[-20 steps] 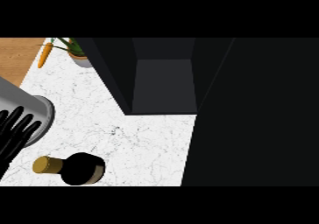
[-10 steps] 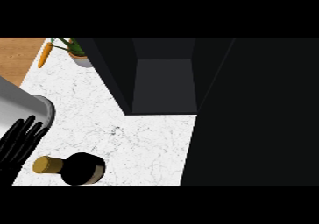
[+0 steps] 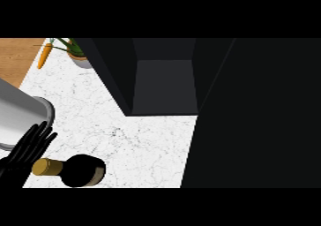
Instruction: Pick up the wine, place it into the cabinet and close the cabinet
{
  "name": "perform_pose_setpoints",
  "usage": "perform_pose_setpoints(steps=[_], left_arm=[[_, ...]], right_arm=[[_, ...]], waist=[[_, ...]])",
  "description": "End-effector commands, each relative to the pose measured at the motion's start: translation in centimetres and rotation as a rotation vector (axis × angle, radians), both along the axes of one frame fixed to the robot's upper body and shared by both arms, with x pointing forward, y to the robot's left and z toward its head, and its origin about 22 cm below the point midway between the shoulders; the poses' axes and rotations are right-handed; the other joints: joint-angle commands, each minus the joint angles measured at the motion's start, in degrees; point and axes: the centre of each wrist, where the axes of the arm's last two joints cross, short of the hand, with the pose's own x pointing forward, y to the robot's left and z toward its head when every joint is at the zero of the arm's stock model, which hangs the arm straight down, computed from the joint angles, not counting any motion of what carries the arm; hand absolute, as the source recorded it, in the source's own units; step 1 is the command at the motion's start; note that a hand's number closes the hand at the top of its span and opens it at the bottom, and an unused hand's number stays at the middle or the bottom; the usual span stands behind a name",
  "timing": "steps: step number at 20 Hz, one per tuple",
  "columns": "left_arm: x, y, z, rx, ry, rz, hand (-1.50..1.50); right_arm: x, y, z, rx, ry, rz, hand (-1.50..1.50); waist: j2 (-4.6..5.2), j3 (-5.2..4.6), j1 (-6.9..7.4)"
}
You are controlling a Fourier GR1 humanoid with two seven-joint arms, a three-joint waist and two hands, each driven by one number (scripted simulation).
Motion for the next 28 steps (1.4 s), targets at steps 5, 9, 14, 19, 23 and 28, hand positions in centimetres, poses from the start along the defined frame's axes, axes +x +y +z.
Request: perform_pose_setpoints(steps=[5, 9, 14, 19, 23, 28], left_arm=[[-1.0, 0.6, -3.8, 0.015, 0.012, 0.024, -1.5], [1.2, 0.5, -6.2, 0.015, 0.041, 0.04, -1.5], [1.4, 1.5, -6.9, -0.009, 0.058, -0.002, -1.5], [2.4, 1.2, -9.2, -0.068, 0.123, -0.051, -1.5], [0.1, 0.2, -11.1, -0.09, 0.146, -0.087, -1.5], [0.8, -1.1, -11.5, -0.11, 0.152, -0.088, -1.5]], right_arm=[[-3.9, -2.6, 2.5, 0.026, -0.088, -0.038, -1.5], [-3.7, -0.9, 2.2, 0.035, -0.086, -0.012, -1.5], [-4.0, -1.0, 2.2, 0.034, -0.091, -0.026, -1.5], [-3.4, -1.1, 2.1, 0.023, -0.09, -0.027, -1.5], [-4.3, -0.9, 1.9, 0.02, -0.072, -0.009, -1.5], [-4.5, -1.5, 1.9, 0.015, -0.091, -0.034, -1.5]], waist=[[0.06, 0.05, 0.31], [0.01, -0.05, -0.03], [-0.07, -0.02, -0.08], [0.09, -0.01, -0.14], [-0.08, -0.03, -0.13], [-0.09, 0.03, -0.07]])
